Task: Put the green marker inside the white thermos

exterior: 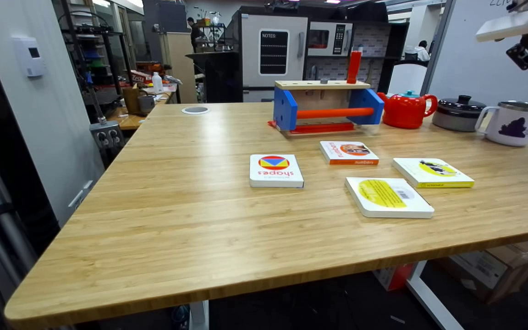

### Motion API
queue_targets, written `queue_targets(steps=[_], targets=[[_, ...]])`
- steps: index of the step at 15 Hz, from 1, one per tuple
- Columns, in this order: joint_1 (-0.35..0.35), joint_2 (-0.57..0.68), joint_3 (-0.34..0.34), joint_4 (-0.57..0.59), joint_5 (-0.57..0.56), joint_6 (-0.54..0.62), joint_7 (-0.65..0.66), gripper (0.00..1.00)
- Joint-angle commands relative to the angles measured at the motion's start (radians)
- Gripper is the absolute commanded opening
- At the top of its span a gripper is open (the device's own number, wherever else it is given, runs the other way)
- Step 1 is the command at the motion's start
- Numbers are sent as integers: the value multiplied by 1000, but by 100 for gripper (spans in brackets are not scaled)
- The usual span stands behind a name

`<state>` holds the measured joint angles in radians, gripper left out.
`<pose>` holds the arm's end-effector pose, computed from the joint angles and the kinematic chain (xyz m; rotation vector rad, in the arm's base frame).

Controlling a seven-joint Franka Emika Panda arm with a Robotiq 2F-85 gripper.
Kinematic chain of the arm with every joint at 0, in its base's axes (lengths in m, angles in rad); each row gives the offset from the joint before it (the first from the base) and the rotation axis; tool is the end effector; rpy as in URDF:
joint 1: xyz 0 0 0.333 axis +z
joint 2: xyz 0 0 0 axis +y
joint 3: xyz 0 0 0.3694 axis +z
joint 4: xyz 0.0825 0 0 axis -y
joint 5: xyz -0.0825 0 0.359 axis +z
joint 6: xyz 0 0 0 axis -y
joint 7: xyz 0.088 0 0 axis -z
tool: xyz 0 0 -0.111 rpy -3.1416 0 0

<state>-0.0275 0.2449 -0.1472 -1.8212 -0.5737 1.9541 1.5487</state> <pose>0.5903 -0.1354 0.4659 1.9438 -1.7580 0.3591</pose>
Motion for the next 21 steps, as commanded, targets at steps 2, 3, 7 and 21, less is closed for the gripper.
queue_targets(steps=[2, 3, 7, 21], targets=[[0, 78, -24, 71, -48, 73, 64, 6], [4, 89, -27, 89, -49, 72, 70, 6], [8, 104, -31, 129, -47, 68, 71, 6], [-5, 172, -57, 135, -25, 66, 51, 6]])
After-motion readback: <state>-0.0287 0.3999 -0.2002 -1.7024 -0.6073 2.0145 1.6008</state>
